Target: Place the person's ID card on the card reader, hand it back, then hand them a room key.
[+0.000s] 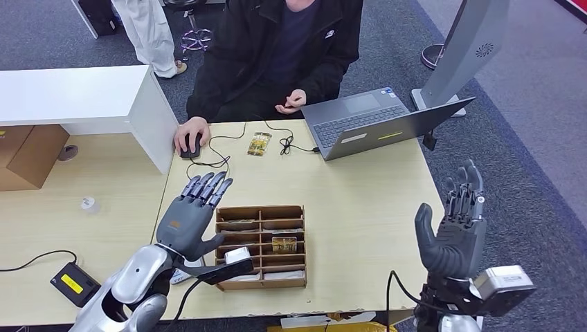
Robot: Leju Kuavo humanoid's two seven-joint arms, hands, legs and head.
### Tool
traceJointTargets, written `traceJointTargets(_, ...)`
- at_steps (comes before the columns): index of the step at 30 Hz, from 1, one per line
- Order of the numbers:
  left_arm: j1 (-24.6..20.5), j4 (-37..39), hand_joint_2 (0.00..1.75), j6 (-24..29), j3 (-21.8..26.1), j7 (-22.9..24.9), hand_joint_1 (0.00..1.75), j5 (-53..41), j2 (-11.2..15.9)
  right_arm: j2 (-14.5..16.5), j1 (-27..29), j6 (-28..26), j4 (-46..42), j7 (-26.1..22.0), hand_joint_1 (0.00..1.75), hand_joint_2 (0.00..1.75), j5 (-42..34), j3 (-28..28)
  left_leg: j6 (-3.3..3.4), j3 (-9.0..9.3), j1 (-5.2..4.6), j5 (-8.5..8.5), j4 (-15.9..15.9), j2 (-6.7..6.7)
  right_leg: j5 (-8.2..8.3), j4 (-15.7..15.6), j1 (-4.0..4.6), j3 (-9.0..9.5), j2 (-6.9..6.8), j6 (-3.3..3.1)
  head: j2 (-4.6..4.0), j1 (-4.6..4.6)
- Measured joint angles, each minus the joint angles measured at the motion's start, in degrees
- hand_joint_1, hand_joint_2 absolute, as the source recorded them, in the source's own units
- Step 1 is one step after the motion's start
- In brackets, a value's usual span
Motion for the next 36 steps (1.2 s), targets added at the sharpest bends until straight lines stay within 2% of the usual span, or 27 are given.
traceJointTargets(36, -3.38, 5.93, 1.75, 0.25, -1.32, -0.84, 0.0, 2.66, -2.71, -0.02, -2.09, -0.26, 1.74, 0.3, 0.0, 1.75, -0.46, 1.61, 0.0, 0.0, 0.0, 0.0, 0.0, 0.0, 0.0, 0.0, 0.0, 0.0, 0.0, 0.0, 0.0, -0.01)
